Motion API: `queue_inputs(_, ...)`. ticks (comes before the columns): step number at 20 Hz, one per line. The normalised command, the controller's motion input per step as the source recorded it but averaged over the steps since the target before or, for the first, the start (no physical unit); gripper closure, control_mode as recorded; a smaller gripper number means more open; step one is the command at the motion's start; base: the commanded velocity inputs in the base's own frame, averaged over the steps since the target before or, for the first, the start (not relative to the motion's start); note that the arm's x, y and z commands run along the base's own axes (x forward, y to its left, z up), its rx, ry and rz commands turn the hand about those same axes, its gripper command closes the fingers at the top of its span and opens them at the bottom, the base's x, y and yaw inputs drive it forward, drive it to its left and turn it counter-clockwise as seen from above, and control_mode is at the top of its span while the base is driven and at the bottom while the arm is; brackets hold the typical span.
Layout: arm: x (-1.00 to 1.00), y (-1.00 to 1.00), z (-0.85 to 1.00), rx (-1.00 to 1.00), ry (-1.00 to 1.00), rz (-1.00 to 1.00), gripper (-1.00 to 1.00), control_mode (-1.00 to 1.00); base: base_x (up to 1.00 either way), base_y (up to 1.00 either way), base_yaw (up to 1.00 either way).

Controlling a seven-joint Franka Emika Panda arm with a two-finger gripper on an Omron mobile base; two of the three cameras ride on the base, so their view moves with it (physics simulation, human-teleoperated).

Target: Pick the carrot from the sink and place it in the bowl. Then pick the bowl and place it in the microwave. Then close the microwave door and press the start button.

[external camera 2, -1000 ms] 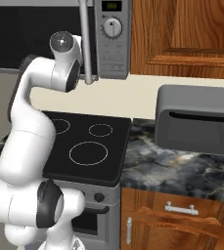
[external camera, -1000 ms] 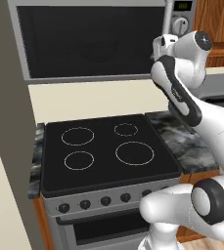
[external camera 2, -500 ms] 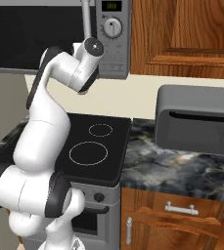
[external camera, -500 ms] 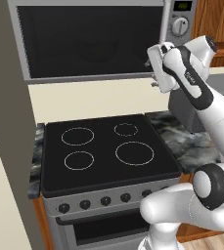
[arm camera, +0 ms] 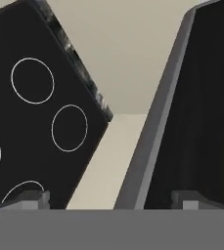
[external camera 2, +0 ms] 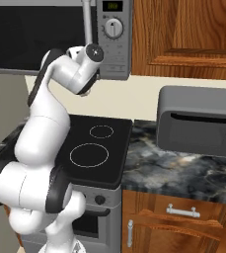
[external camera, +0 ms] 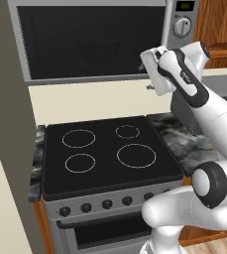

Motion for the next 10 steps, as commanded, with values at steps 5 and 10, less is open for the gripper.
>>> queue_inputs(5, 0.23, 0.29, 0.26, -0.04, -0.22, -0.12, -1.00, -1.00, 0.00, 0.00, 0.00)
queue_inputs(10, 0.85, 0.03, 0.14, 0.00, -0.07, -0.22, -1.00, -1.00, 0.00, 0.00, 0.00)
